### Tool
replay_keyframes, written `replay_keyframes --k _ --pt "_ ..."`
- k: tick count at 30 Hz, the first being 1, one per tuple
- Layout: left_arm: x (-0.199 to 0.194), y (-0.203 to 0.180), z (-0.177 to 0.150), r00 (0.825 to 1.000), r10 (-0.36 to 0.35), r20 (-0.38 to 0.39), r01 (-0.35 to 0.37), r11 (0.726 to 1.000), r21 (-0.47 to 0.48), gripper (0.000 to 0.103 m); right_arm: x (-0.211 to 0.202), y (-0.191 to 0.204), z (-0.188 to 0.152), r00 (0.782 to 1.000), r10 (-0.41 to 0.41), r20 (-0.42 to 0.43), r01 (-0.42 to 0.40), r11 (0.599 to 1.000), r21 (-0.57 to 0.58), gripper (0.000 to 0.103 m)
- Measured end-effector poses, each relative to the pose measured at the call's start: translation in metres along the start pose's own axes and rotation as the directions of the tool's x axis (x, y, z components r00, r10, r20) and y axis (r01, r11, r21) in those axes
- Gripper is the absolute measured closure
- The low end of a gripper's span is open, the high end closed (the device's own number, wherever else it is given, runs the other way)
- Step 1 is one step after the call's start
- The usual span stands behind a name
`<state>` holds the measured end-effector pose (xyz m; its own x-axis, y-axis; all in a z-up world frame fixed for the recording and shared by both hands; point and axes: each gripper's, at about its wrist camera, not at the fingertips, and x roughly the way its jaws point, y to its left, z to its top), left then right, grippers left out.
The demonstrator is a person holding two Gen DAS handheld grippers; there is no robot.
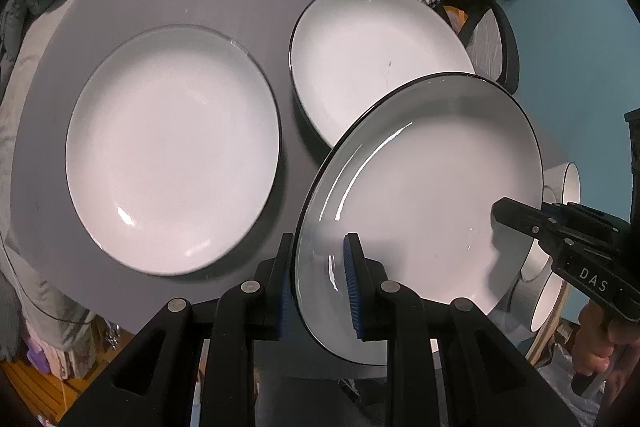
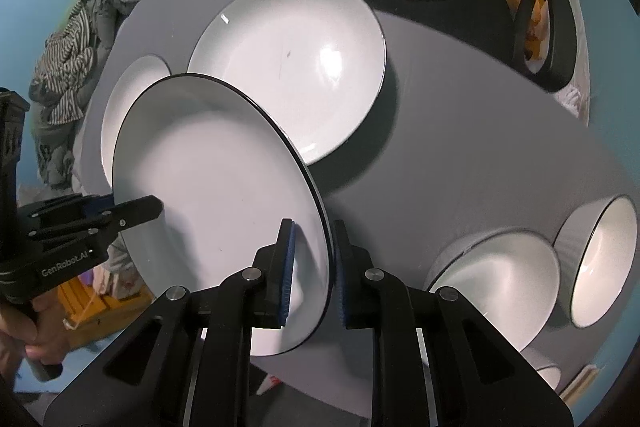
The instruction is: Organize plates and bowls
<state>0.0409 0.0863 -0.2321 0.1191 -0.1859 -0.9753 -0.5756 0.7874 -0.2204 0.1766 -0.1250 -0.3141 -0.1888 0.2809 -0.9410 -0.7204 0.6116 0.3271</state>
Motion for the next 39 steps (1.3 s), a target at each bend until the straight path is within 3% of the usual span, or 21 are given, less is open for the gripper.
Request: replay_keyframes --k 16,29,39 --pt "0.007 -0.003 0.063 0.999 0.034 0.020 -0.035 0.999 0.032 0.079 0.000 -0.015 0.066 1.000 0.012 0.020 -0.013 0.999 0.032 0.085" --pt "0.039 0.020 0.081 0.997 0.078 -0.010 -0.078 0.996 0.032 0.079 0.020 -0.021 0.103 0.999 0.037 -0.011 -0.036 0.997 0.069 0.085" --pt "0.049 0.023 0.086 0.995 0.093 -0.039 -0.092 0.995 0.031 0.079 0.031 -0.026 0.112 0.999 0.024 -0.043 -0.021 0.997 0.080 0.085"
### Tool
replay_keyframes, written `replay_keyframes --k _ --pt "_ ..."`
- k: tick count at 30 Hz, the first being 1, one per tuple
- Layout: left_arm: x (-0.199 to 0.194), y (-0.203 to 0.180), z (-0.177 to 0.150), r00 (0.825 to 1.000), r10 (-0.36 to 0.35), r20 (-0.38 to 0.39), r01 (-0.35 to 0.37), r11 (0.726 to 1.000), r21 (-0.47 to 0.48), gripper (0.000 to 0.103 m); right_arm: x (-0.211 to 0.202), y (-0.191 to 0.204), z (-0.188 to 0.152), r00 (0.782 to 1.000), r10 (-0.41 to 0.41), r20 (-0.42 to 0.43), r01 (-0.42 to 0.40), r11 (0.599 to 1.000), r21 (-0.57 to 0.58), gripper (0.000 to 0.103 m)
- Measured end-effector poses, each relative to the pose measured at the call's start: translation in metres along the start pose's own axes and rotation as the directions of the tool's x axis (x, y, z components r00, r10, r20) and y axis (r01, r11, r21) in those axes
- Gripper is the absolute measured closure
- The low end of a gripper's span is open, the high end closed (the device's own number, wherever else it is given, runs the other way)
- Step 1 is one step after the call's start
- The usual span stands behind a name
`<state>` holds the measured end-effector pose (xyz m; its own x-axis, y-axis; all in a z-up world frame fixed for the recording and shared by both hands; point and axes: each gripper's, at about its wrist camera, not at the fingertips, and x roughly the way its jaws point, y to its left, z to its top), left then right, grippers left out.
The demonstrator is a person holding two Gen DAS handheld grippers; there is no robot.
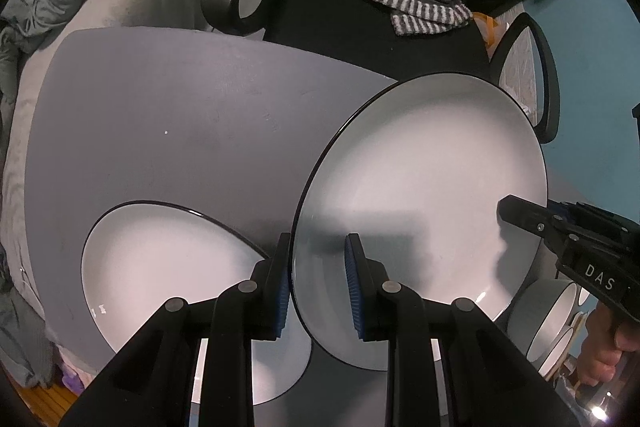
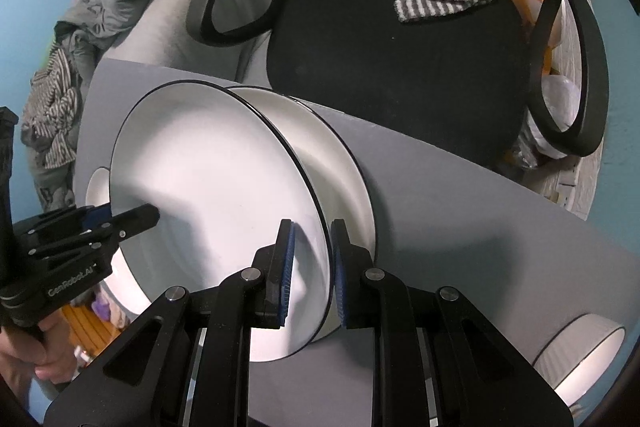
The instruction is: Organize plates and bowls
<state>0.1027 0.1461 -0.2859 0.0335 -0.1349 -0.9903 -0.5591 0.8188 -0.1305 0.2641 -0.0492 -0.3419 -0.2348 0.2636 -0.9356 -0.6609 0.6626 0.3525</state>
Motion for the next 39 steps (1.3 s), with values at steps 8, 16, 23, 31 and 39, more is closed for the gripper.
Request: replay_keyframes --k 8,16,23,31,39 --pt "0.008 -0.005 0.008 0.999 0.000 -0.039 0.001 1.000 0.030 0.079 0.003 -0.003 0.001 0.999 -0.025 -0.027 0.026 0.999 0.035 0.085" --pt "0.013 -0.010 0.010 0.999 0.009 -0.046 -0.006 0.998 0.056 0.079 0.005 -0.004 0.007 0.997 -0.040 -0.062 0.044 0.997 0.063 0.081" --pt "0.012 -0.012 0.009 0.998 0.052 -0.035 -0.049 0.995 0.087 0.076 0.008 0.003 0.010 0.991 -0.062 -0.123 0.070 0.996 0.061 0.069" --pt "0.007 -0.010 0.002 0.999 0.043 -0.028 -0.041 0.996 0.076 0.076 0.010 0.011 0.010 0.975 -0.108 -0.192 0.116 0.993 0.031 0.057" --pt "-0.003 -0.008 -0.006 0.999 0.048 0.006 -0.048 0.997 0.061 0.065 0.006 0.011 0.008 0.972 -0.107 -0.211 0.120 0.992 0.050 0.056"
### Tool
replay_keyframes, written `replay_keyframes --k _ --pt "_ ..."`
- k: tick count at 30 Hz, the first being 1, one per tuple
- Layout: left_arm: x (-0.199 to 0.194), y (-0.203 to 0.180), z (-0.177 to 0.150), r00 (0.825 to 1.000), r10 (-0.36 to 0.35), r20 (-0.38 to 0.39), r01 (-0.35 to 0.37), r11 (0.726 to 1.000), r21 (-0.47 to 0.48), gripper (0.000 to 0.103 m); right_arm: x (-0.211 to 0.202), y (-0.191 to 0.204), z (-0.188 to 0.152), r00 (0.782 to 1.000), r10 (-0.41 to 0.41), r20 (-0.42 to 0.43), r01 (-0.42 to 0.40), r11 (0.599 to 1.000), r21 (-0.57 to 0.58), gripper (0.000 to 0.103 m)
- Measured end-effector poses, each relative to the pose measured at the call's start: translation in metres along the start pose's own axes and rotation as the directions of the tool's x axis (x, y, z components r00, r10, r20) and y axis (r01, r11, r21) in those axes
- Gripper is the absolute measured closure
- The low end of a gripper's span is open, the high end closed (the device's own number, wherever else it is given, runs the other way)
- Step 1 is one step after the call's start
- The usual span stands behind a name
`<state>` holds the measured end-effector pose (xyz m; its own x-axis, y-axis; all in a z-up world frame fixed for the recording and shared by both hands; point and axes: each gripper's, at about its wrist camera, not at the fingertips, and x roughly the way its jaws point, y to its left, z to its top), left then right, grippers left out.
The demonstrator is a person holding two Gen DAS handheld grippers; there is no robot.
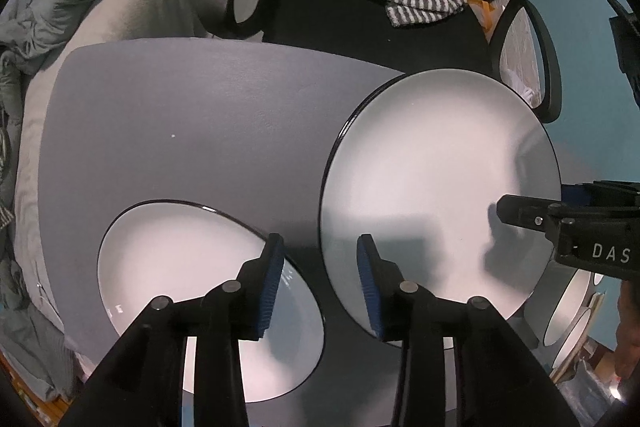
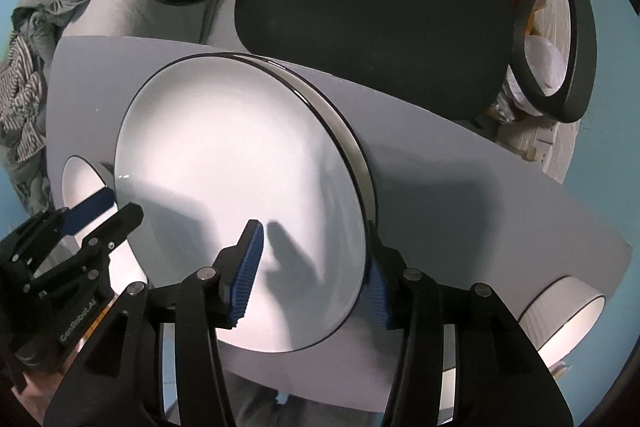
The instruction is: Organize plates and bowls
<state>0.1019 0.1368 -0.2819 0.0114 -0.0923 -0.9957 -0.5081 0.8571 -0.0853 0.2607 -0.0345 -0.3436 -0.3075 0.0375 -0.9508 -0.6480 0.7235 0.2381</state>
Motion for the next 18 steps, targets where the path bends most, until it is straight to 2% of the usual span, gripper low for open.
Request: replay_keyframes --k 5,6,7,10,18 --pt "-0.003 0.003 -0.007 1.000 0.004 0.000 -0.004 1.000 -0.018 0.065 -0.004 -0.001 -0.002 1.000 -0.010 0.010 0.010 1.000 0.005 0.052" --pt "-0.004 0.003 -0.009 1.000 0.005 0.003 -0.005 1.000 -0.019 0.065 -0.004 0.000 -0.003 1.000 -0.023 0.010 0.023 1.000 0.005 0.047" --pt "-0.005 0.003 -0.010 1.000 0.005 0.007 -0.005 1.000 -0.018 0.065 -0.004 0.000 -0.004 0.999 -0.041 0.015 0.041 0.999 0.001 0.045" --pt "-0.006 0.002 -0.016 1.000 0.009 0.011 -0.009 1.000 -0.018 0.065 0.000 -0.001 -0.007 1.000 -0.022 0.008 0.022 1.000 -0.003 0.045" --pt "-0.016 0.005 -0.039 1.000 -0.001 0.029 0.002 0.999 -0.034 0.065 -0.005 0.006 -0.023 0.997 -0.055 0.052 0.056 0.998 -0.034 0.045"
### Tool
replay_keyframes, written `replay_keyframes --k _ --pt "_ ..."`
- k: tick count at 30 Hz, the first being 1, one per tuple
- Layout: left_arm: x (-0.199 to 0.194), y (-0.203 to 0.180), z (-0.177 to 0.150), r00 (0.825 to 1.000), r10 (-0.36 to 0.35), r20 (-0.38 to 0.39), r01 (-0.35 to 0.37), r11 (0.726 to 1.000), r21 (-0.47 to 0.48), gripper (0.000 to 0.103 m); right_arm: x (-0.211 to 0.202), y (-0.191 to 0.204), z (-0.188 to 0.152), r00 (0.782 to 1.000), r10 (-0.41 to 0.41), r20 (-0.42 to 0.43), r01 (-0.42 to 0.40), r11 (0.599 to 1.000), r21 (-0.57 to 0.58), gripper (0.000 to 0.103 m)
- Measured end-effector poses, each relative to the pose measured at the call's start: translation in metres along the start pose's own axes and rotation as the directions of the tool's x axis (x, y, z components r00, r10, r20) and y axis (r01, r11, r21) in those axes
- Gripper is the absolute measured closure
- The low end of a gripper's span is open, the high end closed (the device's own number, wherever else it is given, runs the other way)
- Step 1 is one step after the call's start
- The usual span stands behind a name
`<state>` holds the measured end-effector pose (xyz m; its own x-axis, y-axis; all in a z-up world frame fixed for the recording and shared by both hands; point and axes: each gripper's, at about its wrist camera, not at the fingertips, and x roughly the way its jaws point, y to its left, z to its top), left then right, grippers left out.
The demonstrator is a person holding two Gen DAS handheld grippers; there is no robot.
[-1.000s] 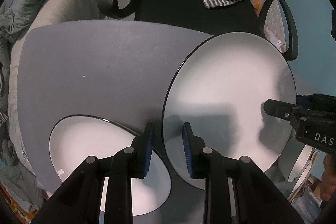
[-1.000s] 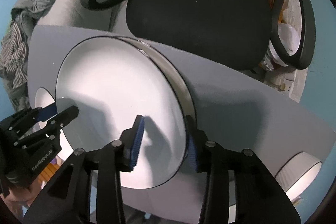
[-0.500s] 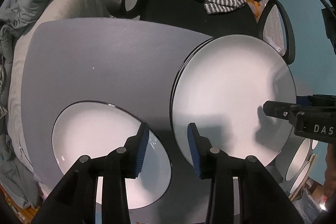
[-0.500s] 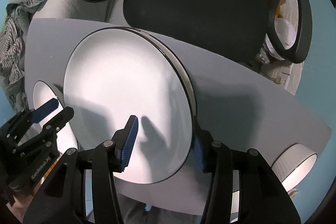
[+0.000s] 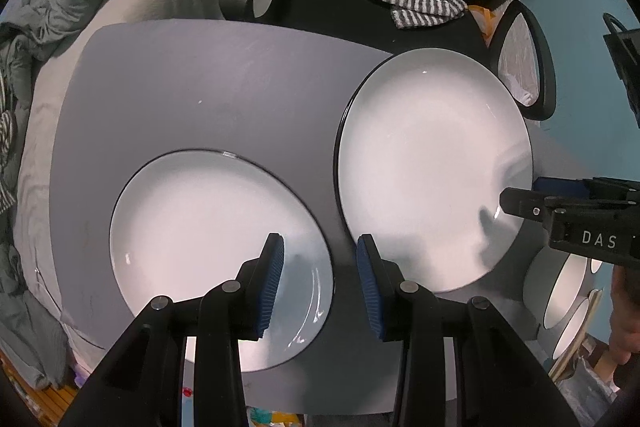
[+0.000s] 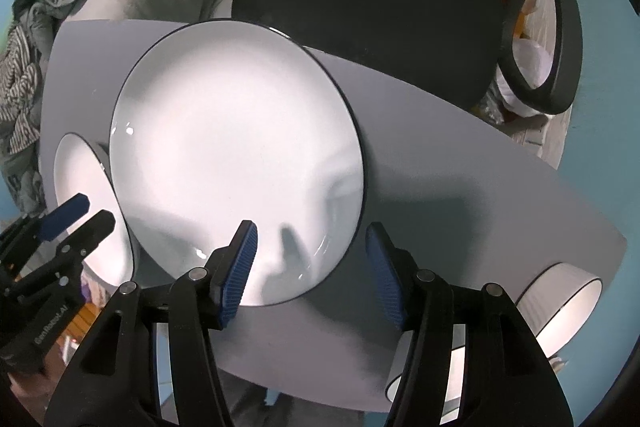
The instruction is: Organize plates and bowls
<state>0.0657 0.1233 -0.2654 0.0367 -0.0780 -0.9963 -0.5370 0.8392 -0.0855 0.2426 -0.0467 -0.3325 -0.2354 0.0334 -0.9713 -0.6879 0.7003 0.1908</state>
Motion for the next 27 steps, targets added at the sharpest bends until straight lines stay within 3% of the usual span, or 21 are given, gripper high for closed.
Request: replay_keyframes --k 14,27 --pt "-0.024 0.033 -0.030 1.000 -0.011 0.027 0.013 0.998 -0.068 0.055 -0.022 0.028 -0.020 0.992 -0.090 0.083 0.099 0.988 -0.114 0.045" --pt "-0.027 0.089 -0.058 0.999 -0.025 0.025 0.030 0.980 -0.197 0.053 -0.029 0.071 -0.026 0.991 -0.073 0.113 0.096 0.973 -0.210 0.038"
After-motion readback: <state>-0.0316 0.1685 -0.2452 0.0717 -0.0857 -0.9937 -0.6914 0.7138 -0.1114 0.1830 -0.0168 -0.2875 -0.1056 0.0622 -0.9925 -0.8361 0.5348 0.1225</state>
